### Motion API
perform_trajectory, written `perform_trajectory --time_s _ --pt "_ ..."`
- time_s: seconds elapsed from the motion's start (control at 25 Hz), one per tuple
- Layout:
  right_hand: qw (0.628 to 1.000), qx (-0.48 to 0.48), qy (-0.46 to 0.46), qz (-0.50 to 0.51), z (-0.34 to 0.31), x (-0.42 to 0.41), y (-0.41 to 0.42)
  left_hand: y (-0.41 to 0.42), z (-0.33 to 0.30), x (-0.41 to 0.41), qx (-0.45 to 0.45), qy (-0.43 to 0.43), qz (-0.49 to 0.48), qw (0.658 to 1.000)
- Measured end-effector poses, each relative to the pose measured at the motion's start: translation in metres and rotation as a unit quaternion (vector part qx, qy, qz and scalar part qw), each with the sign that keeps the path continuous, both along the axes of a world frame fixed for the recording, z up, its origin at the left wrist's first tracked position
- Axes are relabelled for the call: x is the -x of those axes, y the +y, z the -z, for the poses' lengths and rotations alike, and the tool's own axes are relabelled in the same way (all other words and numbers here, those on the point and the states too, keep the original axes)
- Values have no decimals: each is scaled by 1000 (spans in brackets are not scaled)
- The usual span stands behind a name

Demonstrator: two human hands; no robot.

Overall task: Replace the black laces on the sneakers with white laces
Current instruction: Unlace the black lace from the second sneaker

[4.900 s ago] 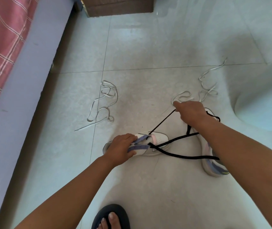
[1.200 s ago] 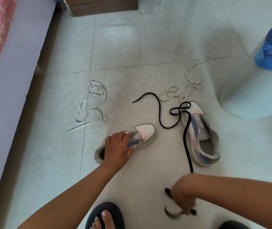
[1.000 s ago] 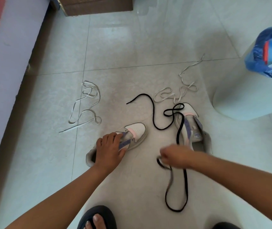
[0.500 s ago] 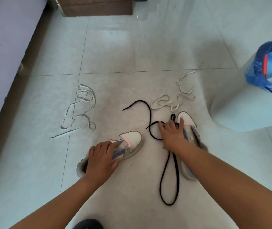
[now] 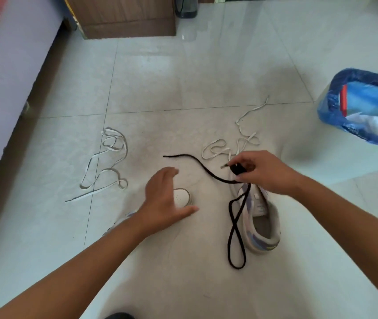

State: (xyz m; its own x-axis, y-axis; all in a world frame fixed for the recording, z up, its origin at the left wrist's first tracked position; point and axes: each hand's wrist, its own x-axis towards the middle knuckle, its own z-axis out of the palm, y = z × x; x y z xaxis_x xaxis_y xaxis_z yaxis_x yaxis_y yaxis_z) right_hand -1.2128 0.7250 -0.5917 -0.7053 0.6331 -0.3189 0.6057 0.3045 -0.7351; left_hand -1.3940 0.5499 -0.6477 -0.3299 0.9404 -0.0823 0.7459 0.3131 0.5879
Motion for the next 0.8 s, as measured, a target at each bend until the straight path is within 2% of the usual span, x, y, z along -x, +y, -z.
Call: perform_trajectory --time_s 0.12,0.2,0.32,0.36,0.4,0.48,0.52,0.56,0.6,0.68,0.72,0.8 --pt "970 184 159 -3 -50 2 -4 51 -28 -39 18 -157 73 985" --pt "928 269 255 27 -71 0 -3 77 -40 -59 -10 -206 115 972" --pt "859 317 367 166 -85 -21 13 96 -54 -52 -9 -253 95 963" --pt "846 307 374 225 -85 -32 20 95 -62 -38 16 -299 67 952" --pt "842 286 360 282 -83 -44 27 92 -75 -23 28 -374 34 927" --pt "847 269 301 347 -76 -62 30 91 -99 8 -2 -552 12 834" --pt "854 287 264 343 -70 -67 27 92 -113 17 -29 -614 25 789" --pt "871 313 222 308 -62 -69 21 95 -127 19 -50 -651 43 757" --pt "903 316 153 245 -58 -71 14 99 -139 13 -65 -672 53 736" --pt "969 234 -3 79 -61 -71 9 112 -156 -12 -61 -692 45 718" --pt "982 186 -23 20 -66 -67 9 119 -160 -26 -47 -694 37 718" --pt "983 174 57 -30 -80 -55 8 132 -169 -54 -16 -695 20 718"
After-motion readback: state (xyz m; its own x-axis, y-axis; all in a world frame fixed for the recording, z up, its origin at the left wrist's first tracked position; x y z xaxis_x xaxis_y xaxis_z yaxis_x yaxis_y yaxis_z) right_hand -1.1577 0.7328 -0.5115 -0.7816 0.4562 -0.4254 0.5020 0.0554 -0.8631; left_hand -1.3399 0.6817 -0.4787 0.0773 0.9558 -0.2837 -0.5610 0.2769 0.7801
